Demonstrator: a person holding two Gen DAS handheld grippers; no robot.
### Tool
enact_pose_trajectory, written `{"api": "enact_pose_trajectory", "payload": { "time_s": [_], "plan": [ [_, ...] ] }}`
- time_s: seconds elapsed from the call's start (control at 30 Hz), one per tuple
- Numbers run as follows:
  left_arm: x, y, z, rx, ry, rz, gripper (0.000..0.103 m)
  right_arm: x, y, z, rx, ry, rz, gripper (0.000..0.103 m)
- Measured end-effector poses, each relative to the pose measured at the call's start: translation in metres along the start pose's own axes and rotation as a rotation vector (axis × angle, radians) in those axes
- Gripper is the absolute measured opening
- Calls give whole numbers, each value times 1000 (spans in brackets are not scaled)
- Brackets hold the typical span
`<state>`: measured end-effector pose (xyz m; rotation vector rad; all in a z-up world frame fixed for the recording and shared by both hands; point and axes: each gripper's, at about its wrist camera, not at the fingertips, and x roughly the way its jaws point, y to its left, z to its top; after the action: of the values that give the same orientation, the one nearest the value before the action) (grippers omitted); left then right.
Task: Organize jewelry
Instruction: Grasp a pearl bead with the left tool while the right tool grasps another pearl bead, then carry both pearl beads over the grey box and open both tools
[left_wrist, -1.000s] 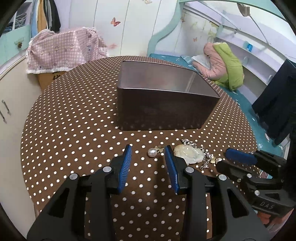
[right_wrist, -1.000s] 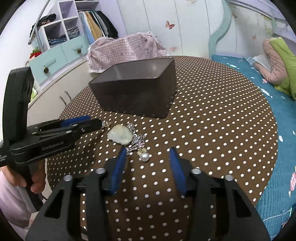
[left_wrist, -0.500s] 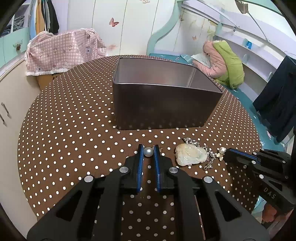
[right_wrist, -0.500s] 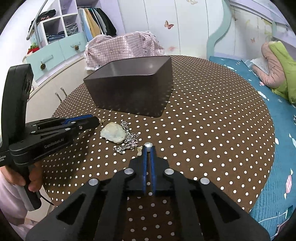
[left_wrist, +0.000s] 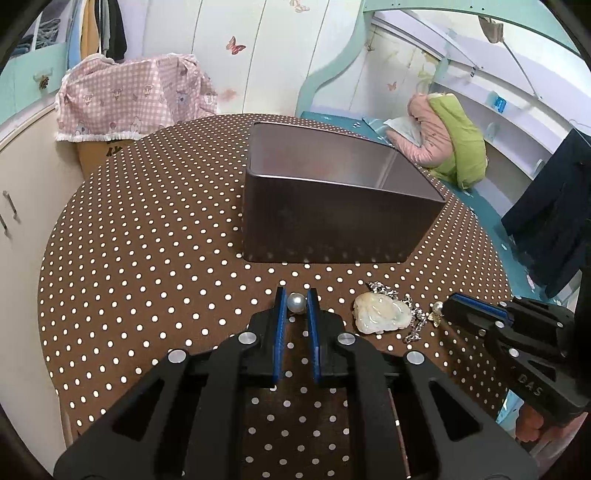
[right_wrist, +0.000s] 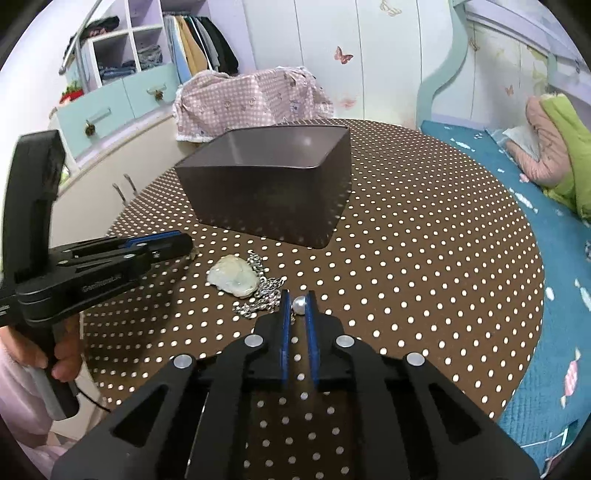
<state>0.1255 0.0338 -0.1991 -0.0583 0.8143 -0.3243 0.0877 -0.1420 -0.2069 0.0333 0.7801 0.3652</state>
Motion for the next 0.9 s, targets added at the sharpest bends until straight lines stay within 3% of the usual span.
{"api": "enact_pose_trajectory", "payload": {
  "time_s": [0.3, 0.37, 0.57, 0.9],
  "plan": [
    [2, 0, 2, -12, -3, -7, 11, 6, 2, 0, -29, 1, 20, 10],
    [2, 0, 2, -7, -4, -10, 11, 7, 1, 1, -24, 2, 9, 15],
    [1, 3, 3, -12, -12, -14, 11, 9, 1, 1, -21, 5, 26, 10],
    [-22, 5, 19, -13, -83, -30, 11, -2, -8, 13, 39, -17, 47, 9]
  ]
}}
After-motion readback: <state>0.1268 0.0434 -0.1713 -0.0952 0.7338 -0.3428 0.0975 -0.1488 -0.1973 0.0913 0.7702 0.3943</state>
